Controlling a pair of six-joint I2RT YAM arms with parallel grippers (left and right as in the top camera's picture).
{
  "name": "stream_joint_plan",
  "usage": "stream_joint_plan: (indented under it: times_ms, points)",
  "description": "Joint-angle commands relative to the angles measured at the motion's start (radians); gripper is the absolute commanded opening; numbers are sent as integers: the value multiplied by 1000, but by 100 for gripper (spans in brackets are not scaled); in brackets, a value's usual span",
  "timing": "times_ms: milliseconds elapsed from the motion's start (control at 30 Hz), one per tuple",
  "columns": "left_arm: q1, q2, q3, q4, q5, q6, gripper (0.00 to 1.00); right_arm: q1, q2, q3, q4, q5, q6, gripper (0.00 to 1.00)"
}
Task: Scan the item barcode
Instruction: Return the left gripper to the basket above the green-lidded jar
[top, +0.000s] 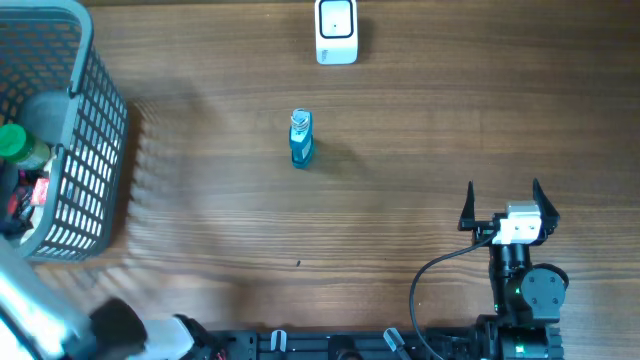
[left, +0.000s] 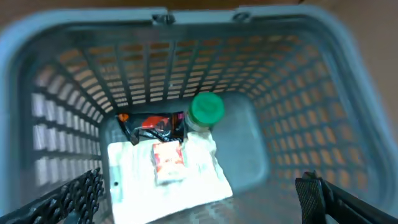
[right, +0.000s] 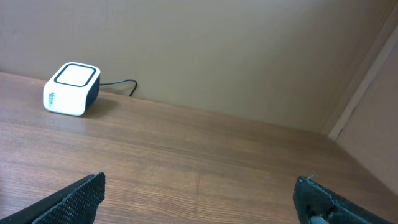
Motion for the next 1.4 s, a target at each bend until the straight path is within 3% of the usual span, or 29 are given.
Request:
stream_joint_plan:
  times_ms: [0, 167, 333, 500, 900, 1367]
  points:
    - [11, 214, -5, 31, 45, -96, 100, 2, -8, -1, 2, 13, -6, 100]
    - [10, 468, -5, 99, 45, -96, 100, 2, -8, -1, 2, 13, -6, 100]
    - [10, 563, -5, 189, -1, -96, 100, 2, -8, -1, 2, 13, -6, 100]
    - [8, 604, -6, 230, -87, -96, 100, 2, -8, -1, 3, 13, -6, 100]
    - [-2, 609, -164, 403, -99, -103, 100, 2, -8, -1, 2, 13, -6, 100]
    - [-10, 626, -196, 459, -98, -104, 100, 2, -8, -1, 3, 13, -6, 100]
